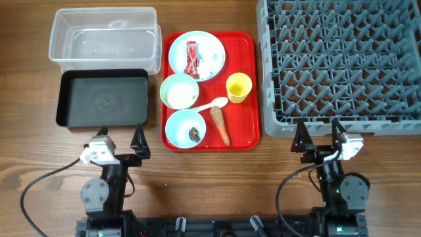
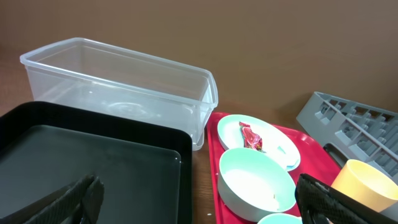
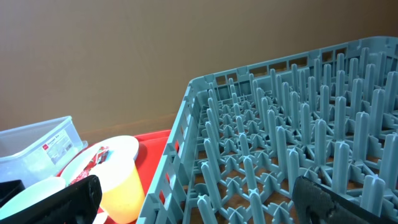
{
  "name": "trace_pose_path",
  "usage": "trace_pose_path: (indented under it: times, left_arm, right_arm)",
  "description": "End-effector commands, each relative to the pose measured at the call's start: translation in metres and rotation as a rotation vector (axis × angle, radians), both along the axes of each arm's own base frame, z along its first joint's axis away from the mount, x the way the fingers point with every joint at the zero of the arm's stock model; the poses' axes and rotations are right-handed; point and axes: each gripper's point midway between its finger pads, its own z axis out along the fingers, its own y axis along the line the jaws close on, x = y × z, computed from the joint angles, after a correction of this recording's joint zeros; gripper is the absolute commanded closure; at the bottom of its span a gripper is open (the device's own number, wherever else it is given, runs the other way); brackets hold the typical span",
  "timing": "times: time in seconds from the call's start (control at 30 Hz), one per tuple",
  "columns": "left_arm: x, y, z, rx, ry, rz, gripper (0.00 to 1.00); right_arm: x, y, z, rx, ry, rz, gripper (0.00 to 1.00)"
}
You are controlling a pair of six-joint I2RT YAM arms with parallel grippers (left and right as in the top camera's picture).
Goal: Sort waste into correct bins and load items into the dishwasher rack
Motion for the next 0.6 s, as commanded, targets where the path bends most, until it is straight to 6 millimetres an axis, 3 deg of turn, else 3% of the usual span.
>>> trace_pose_path:
  times: [0.0,0.57]
  left_arm:
    - [-0.0002,-0.0005,-0.0017,0.016,0.001,-0.001,0.0]
    - [-0.0002,-0.0005,-0.0017,0.016,0.001,-0.001,0.0]
  right_arm:
    - [-0.0002,0.0,0.0017,0.008,-0.008,-0.003,0.0]
    - [-0.0002,0.0,0.0017,0.008,-0.008,-0.003,0.0]
